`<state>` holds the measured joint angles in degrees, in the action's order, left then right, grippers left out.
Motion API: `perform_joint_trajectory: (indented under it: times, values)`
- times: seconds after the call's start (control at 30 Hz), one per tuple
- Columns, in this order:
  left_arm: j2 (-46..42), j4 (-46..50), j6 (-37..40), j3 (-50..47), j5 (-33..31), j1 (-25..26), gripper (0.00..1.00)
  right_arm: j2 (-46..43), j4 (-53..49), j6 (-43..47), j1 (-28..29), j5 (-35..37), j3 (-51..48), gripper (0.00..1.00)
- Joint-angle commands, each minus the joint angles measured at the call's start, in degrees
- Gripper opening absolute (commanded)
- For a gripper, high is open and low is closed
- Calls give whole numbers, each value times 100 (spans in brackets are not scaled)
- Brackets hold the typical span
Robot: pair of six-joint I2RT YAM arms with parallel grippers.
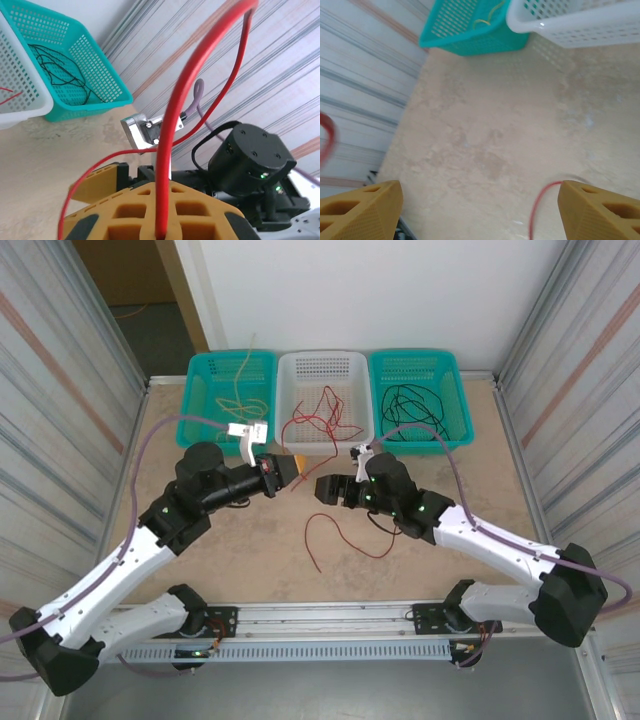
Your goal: Untangle the cables
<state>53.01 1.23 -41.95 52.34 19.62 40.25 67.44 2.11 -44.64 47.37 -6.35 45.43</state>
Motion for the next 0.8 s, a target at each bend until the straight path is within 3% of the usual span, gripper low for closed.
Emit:
perform_joint_trajectory:
  times: [0.0,0.23,0.77]
  values:
    - [-140,-1071,-699,-324,-225,2,0,-282,1347,-412,123,-109,-217,79]
    - [-256,-1976,-1199,-803,-580,3,0,-425,1760,-604,355,121,-464,77]
    - [-177,-2119,-1309,-808,-477,5,0,325,1963,-677,272,-250,115,74]
